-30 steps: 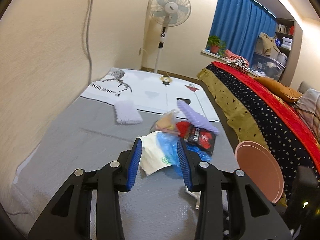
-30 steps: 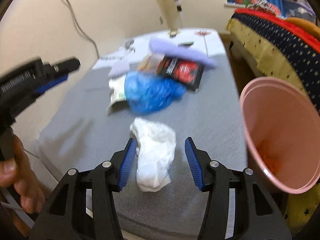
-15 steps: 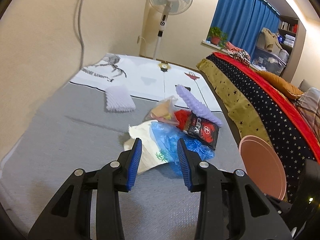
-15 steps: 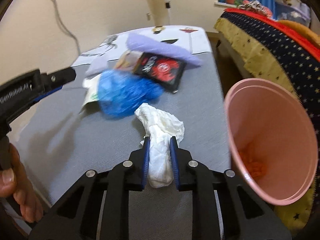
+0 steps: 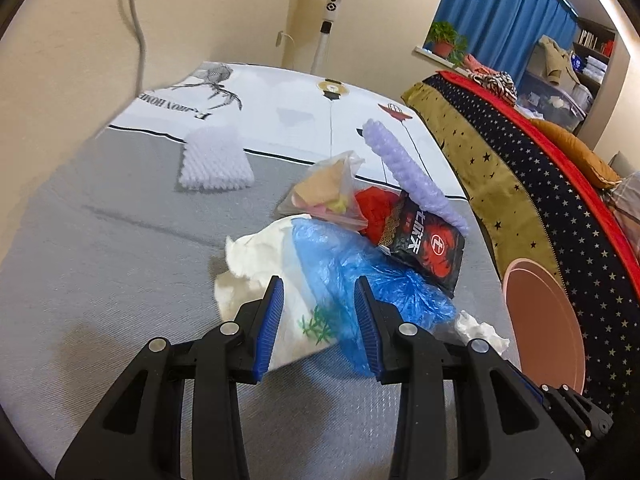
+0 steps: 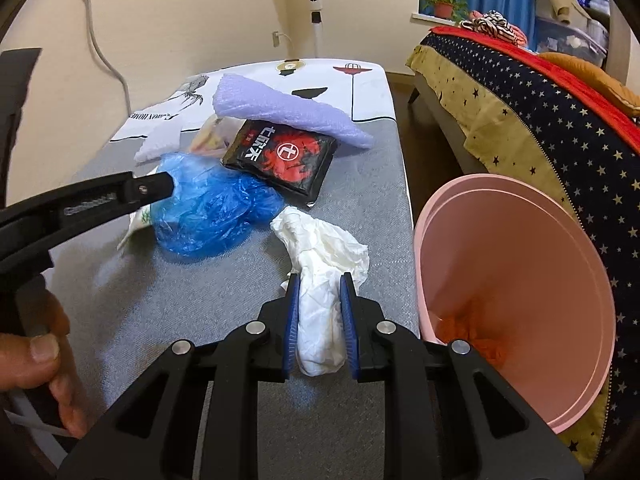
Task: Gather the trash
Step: 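Grasp the blue plastic bag with the left gripper while the right gripper holds the tissue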
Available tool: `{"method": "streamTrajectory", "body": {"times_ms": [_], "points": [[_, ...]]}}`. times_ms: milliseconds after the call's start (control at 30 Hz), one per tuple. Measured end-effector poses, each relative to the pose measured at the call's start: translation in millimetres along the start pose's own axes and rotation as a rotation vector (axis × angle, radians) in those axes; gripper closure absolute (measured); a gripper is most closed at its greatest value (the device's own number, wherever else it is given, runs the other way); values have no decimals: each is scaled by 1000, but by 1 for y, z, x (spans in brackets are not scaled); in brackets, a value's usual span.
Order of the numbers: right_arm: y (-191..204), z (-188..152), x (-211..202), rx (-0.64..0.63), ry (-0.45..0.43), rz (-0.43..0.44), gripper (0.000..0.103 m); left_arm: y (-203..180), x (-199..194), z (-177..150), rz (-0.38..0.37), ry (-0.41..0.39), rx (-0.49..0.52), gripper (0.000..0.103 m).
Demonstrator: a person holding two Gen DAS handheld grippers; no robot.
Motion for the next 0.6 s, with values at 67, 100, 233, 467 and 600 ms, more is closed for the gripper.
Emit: {"method": "streamTrajectory", "body": {"times_ms": [67,100,233,467,600], "points": [[0,1,1,1,2,3,83,-3,4,2,4,7,8,66],[0,1,2,2,3,4,83,-3,6,3,9,10,10,66],[1,1,3,-2,5,1,83,-6,12,4,17,29,18,67],[-1,0,2,7,6,16,83,-9,7,5,-5,24,43,102],[-2,-1,-2,12,-2,29,83,-10,-3,5,-15,-1,53,103]]}}
Point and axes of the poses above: each gripper's, at about its wrist camera, not at the fingertips, and x roughly the way its jaws point, y to its left, z to its top, the point moved 4 cm from there along x, roughly the way its jaws point, and after that the axes turned 13 degrees about y, right-handed, at the moved point
